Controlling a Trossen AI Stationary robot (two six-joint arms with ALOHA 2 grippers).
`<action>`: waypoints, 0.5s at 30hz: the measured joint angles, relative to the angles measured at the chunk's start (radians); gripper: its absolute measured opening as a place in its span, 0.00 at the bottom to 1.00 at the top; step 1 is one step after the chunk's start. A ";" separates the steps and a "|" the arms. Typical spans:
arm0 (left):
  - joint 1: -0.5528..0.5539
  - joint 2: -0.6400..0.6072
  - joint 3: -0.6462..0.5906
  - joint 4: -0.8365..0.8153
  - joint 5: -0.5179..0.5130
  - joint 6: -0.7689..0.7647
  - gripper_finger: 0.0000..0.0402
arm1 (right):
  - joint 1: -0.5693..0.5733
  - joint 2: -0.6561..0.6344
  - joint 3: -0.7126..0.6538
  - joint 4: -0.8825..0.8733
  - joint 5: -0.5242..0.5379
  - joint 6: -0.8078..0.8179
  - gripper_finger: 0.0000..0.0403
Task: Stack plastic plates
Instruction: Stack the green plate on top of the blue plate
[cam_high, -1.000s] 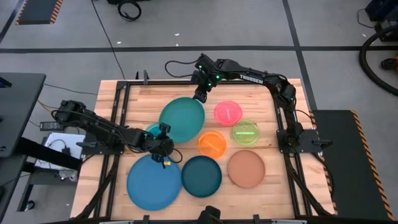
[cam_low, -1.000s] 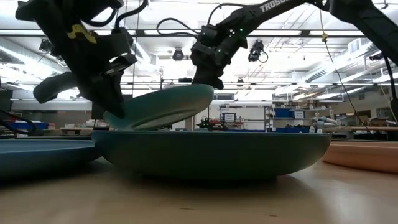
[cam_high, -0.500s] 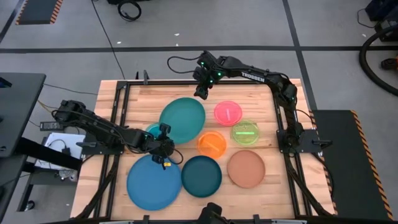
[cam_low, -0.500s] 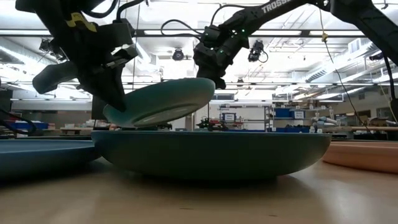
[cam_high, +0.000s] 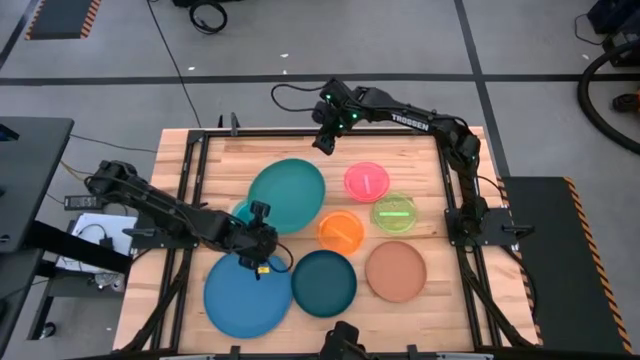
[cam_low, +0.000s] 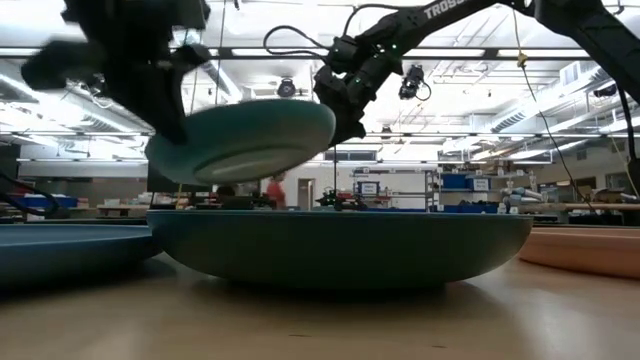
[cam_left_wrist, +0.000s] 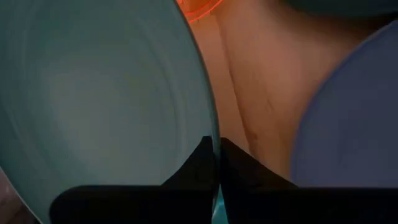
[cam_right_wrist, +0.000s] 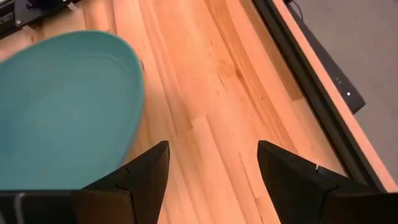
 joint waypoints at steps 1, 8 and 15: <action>-0.017 0.000 0.021 -0.027 -0.001 -0.030 0.04 | 0.004 0.000 0.000 -0.004 0.003 0.000 0.63; -0.170 0.000 0.091 -0.092 0.059 -0.244 0.04 | 0.042 0.000 0.000 -0.073 0.022 0.000 0.62; -0.321 0.008 0.092 -0.087 0.092 -0.522 0.04 | 0.119 0.000 0.000 -0.126 0.082 0.015 0.62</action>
